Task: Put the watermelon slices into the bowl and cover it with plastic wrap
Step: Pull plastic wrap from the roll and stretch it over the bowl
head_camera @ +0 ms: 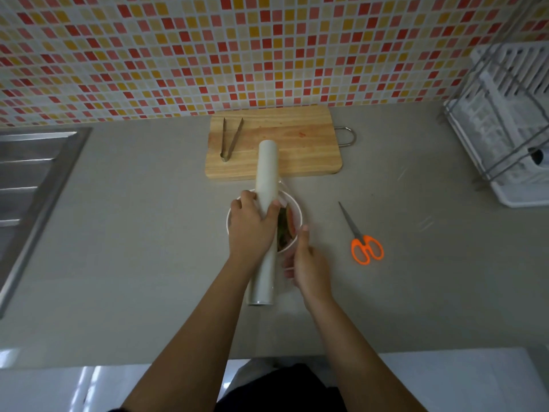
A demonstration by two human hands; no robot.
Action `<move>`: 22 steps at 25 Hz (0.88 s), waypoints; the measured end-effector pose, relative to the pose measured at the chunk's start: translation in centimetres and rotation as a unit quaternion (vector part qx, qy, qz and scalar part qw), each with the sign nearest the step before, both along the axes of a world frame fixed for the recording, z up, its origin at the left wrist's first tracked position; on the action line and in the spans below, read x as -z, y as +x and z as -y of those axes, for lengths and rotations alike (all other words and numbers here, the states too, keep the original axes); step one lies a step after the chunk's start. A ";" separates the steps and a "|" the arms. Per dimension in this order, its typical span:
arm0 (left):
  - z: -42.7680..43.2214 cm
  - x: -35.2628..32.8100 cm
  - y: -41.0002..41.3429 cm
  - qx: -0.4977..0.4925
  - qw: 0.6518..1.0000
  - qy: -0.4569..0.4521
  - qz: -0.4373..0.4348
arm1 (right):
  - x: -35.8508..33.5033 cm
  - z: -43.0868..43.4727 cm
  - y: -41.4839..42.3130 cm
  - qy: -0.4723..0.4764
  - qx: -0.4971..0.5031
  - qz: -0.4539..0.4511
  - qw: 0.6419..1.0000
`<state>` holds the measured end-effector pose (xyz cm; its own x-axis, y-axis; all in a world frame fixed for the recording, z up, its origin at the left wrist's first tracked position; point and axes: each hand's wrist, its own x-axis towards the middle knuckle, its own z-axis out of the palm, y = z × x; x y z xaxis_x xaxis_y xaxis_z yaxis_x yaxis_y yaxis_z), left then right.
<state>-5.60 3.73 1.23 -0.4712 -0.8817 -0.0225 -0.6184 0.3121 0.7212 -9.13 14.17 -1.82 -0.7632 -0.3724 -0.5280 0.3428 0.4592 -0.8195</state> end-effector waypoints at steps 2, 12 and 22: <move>-0.1 0.0 0.0 0.001 1.000 -0.006 -0.002 | 0.0 -0.1 1.0 -0.030 0.014 -0.030 0.999; 0.0 0.1 -0.3 0.019 0.999 -0.027 0.027 | 1.0 -0.5 1.9 -0.058 0.036 -0.087 0.994; -1.1 0.1 0.3 0.006 0.998 -0.049 0.029 | 0.3 -0.4 2.4 -0.087 0.098 0.062 0.989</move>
<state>-5.29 4.81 1.12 -0.4822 -0.8753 0.0349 -0.6545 0.3865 0.6498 -6.75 14.56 -2.15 -0.7637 -0.3169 -0.5624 0.5138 0.2292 -0.8268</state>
